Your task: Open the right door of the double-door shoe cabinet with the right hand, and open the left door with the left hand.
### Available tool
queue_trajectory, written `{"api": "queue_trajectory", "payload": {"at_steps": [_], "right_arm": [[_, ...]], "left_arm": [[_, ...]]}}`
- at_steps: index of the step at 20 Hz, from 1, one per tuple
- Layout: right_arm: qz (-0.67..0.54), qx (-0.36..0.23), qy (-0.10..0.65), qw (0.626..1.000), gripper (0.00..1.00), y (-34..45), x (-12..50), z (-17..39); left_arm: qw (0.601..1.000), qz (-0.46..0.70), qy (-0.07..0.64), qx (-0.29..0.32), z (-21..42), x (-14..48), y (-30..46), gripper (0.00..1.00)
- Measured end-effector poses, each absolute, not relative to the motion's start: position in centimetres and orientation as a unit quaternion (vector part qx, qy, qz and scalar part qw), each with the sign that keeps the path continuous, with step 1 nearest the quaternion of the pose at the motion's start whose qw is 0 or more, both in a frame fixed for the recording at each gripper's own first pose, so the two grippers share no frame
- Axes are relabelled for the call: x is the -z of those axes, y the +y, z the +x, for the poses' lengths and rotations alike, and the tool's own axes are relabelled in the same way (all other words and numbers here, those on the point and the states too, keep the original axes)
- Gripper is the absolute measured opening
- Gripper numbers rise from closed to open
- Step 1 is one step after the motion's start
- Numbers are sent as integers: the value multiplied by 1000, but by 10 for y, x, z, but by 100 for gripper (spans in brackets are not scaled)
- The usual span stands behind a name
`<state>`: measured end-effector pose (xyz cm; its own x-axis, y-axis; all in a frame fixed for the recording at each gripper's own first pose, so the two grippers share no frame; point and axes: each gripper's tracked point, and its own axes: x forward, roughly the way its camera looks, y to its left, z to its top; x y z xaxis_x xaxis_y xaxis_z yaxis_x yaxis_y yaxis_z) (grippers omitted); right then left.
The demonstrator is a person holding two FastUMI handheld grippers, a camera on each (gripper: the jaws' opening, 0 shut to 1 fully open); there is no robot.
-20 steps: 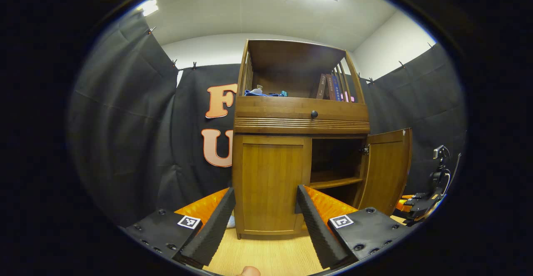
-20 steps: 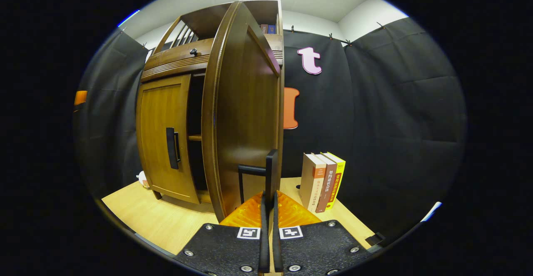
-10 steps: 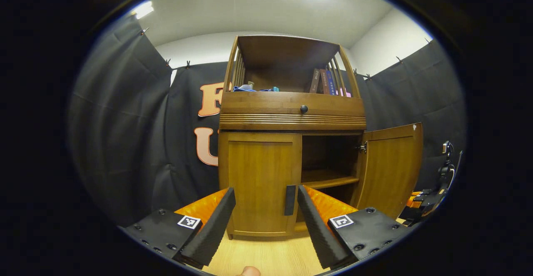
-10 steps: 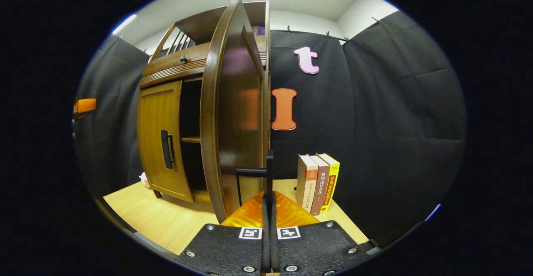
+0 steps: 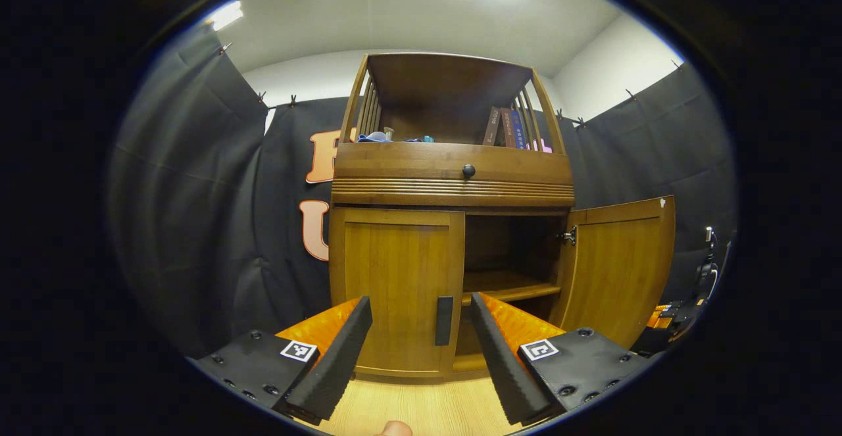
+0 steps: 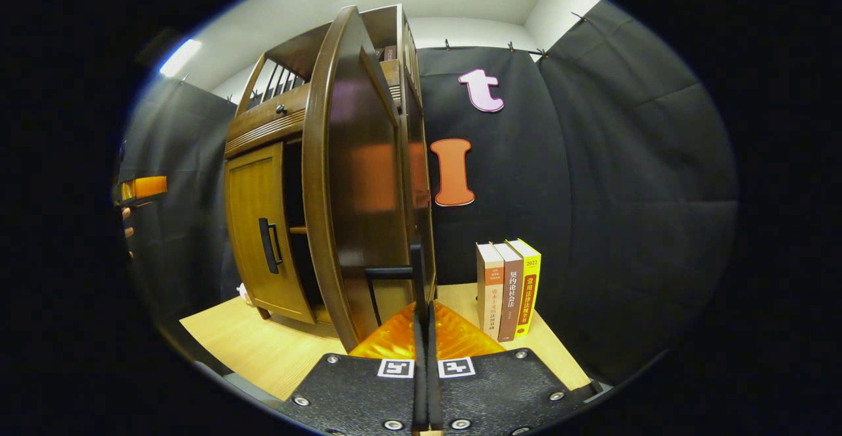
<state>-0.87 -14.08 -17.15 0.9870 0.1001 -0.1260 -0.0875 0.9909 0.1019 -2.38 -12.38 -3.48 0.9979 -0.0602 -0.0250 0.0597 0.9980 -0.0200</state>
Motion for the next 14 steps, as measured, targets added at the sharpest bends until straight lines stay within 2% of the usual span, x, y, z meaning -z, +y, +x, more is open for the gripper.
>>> {"api": "queue_trajectory", "payload": {"at_steps": [1,3,4,5,7,8,9,13,14], "right_arm": [[45,-49,67,996,0,-141,171,-10],[43,-52,70,995,0,-141,172,-12],[46,-51,70,995,7,-142,172,-13],[49,-50,70,995,2,-144,172,-16],[55,-40,64,996,2,-151,168,-26],[63,-42,63,995,8,-149,164,-32],[62,-36,62,995,4,-150,161,-38],[39,18,53,998,5,-170,145,-53],[44,25,50,997,9,-170,139,-58]], "left_arm": [[999,-7,14,29,-22,37,-125,97],[999,-3,14,28,-19,38,-126,94],[1000,-3,15,28,-18,41,-126,94],[1000,-2,15,27,-17,43,-126,94],[1000,-2,16,25,-10,45,-125,94],[1000,-1,14,26,-7,46,-126,94],[1000,0,11,26,-3,46,-129,94],[999,0,22,43,15,62,-146,94],[999,-1,23,46,20,65,-150,94]]}}
